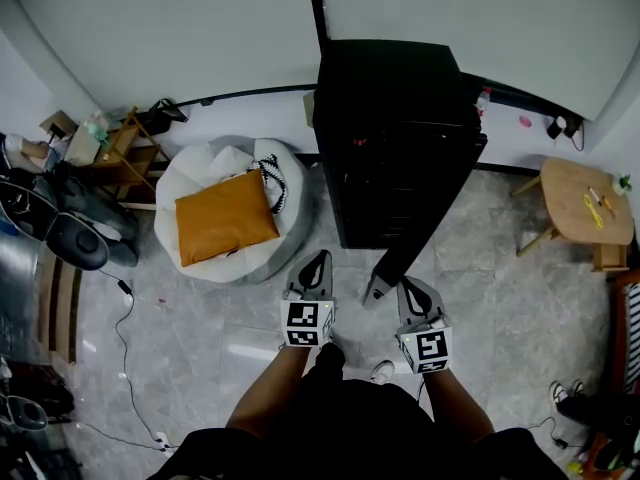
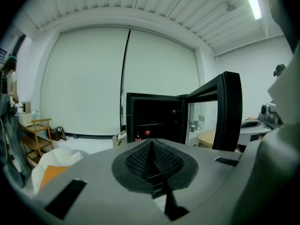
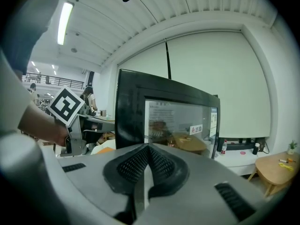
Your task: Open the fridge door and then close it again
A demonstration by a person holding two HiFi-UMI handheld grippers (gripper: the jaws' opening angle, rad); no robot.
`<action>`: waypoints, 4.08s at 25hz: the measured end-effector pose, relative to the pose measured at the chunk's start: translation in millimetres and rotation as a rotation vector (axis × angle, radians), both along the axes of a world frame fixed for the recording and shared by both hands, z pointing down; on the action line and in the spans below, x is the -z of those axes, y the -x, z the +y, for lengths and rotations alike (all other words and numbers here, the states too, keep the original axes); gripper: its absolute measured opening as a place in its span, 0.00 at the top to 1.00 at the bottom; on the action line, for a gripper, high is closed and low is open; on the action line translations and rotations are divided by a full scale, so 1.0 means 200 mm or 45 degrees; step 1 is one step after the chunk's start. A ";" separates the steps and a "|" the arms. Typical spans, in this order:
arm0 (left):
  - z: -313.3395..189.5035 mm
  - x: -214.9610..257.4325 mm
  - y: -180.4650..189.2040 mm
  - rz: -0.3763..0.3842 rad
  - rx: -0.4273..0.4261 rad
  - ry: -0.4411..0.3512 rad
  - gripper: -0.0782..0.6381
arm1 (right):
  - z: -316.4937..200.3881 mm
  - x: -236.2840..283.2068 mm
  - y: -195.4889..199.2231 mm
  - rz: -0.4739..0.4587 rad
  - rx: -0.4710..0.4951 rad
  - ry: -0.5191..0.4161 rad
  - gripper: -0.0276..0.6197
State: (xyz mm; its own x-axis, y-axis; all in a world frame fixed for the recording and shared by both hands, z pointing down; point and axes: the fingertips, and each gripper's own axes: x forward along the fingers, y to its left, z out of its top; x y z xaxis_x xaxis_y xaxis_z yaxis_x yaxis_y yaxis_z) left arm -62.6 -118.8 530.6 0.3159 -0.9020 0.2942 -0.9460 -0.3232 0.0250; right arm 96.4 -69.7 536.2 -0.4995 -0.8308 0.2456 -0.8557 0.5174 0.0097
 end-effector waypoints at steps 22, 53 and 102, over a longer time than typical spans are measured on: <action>-0.19 -0.02 0.20 0.002 -0.030 0.001 0.86 | -0.27 0.00 0.25 -0.007 -0.003 -0.024 0.93; -0.58 -0.06 0.45 -0.018 -0.096 0.013 0.86 | -0.80 0.02 0.54 0.017 -0.091 -0.069 0.93; -0.56 0.02 0.50 0.009 -0.142 -0.029 0.86 | -1.15 0.07 0.57 -0.123 -0.180 0.008 0.93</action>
